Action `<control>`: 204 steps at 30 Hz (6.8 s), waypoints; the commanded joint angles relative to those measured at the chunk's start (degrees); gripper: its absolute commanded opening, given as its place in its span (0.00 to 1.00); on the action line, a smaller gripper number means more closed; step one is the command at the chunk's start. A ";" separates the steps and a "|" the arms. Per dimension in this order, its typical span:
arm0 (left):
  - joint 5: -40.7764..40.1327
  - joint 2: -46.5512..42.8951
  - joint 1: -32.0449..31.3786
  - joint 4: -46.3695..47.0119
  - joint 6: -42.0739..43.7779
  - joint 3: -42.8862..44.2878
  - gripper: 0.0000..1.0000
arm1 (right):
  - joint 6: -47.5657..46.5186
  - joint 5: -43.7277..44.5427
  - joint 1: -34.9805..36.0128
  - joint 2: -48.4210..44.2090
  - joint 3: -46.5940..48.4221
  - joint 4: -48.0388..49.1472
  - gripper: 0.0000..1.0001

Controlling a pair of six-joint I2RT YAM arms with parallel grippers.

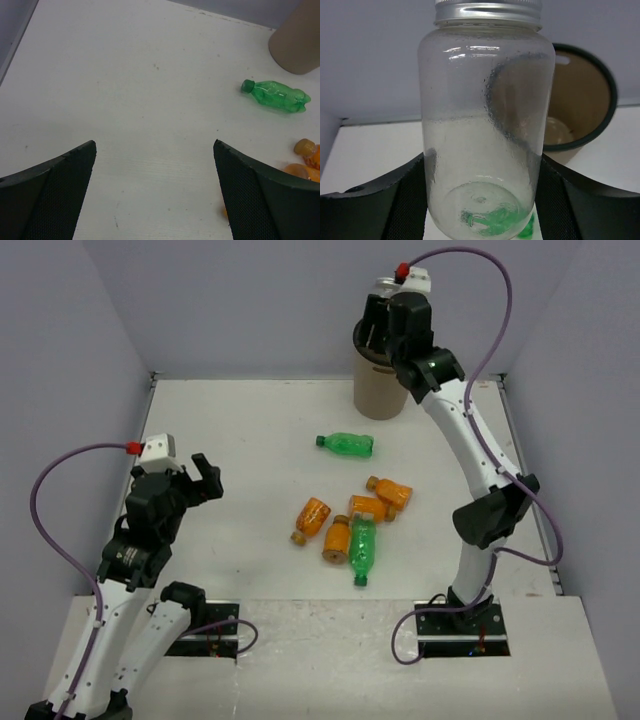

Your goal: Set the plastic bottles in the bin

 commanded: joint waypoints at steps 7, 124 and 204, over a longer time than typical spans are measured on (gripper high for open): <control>2.12 1.21 -0.38 3.25 1.17 -0.51 1.00 | -17.98 3.13 -8.24 18.46 20.91 2.88 0.30; 6.35 1.40 -0.46 4.21 2.05 -0.95 1.00 | -29.22 0.84 2.82 -18.79 -45.96 -19.70 0.93; 13.37 13.86 -5.28 3.42 -0.48 3.25 1.00 | -11.76 -8.38 -12.74 -12.16 -1.82 2.19 0.99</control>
